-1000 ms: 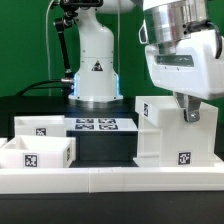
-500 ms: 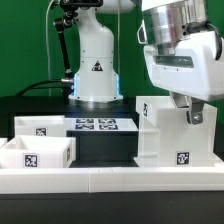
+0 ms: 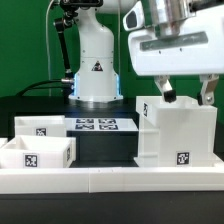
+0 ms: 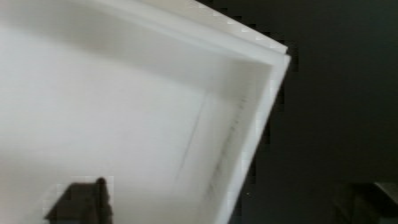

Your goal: Assemble drawer

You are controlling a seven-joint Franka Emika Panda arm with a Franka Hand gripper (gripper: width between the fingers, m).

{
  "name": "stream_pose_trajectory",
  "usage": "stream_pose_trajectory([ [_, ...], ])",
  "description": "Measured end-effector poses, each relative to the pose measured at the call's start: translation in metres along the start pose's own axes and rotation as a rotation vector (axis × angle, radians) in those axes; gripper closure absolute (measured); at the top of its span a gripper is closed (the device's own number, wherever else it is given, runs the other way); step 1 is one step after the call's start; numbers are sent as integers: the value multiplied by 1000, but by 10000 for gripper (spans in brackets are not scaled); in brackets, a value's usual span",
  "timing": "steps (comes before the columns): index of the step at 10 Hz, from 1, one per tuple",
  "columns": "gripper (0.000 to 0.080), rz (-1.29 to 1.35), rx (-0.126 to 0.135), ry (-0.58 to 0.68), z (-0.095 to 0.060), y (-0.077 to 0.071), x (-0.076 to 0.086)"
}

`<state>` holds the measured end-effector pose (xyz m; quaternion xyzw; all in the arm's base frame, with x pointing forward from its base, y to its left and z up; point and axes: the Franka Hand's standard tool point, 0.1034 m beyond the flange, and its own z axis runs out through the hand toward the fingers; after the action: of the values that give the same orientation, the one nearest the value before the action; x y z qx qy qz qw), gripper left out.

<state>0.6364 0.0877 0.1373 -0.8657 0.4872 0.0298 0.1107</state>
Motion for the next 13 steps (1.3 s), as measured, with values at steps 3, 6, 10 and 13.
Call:
stream_pose_trajectory([
  [3, 151, -96, 2, 1, -8, 2, -1],
  [6, 150, -228, -10, 2, -8, 5, 0],
  [10, 150, -716, -71, -20, -11, 24, 11],
  [13, 150, -898, -70, -26, -11, 25, 13],
])
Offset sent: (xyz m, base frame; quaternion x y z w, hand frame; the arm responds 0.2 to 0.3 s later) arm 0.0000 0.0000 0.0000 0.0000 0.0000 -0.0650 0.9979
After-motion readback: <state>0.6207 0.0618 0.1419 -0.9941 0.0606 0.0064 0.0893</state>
